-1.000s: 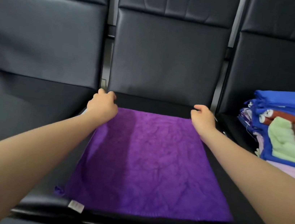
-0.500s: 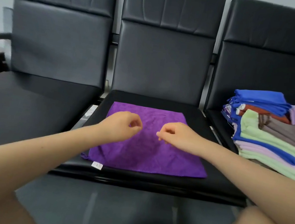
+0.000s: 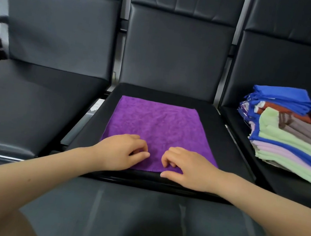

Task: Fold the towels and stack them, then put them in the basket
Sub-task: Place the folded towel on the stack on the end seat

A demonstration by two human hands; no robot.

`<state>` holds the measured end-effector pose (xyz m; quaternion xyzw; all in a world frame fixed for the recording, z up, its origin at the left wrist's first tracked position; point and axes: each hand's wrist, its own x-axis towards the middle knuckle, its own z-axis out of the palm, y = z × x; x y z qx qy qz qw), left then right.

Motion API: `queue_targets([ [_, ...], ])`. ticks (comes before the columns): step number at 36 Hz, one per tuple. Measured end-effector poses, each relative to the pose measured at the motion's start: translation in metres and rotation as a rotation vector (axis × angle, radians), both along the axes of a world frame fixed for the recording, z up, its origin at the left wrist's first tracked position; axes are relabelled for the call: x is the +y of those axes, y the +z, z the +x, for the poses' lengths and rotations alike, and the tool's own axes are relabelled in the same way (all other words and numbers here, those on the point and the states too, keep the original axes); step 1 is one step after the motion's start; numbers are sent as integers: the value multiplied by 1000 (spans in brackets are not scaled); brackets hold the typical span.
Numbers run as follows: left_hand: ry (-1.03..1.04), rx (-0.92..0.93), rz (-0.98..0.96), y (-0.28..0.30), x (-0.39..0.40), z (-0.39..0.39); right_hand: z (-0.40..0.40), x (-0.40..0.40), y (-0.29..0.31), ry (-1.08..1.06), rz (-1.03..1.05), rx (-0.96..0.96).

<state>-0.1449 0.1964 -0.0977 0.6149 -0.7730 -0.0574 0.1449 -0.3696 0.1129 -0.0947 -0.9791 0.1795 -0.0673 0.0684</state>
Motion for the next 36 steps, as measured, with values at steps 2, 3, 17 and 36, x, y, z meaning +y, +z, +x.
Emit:
queue_targets([
  [2,-10,-15,-15,-2,0,0,2,-1,-1,-3,-13,-18],
  [3,-16,-24,-21,-2,0,-2,3,-1,-2,-21,-10,-32],
  [17,80,-179,-259,10,-15,23,7,-32,12,-200,147,-63],
  [36,302,299,-42,31,-2,51,-59,-57,45,-555,765,-525],
])
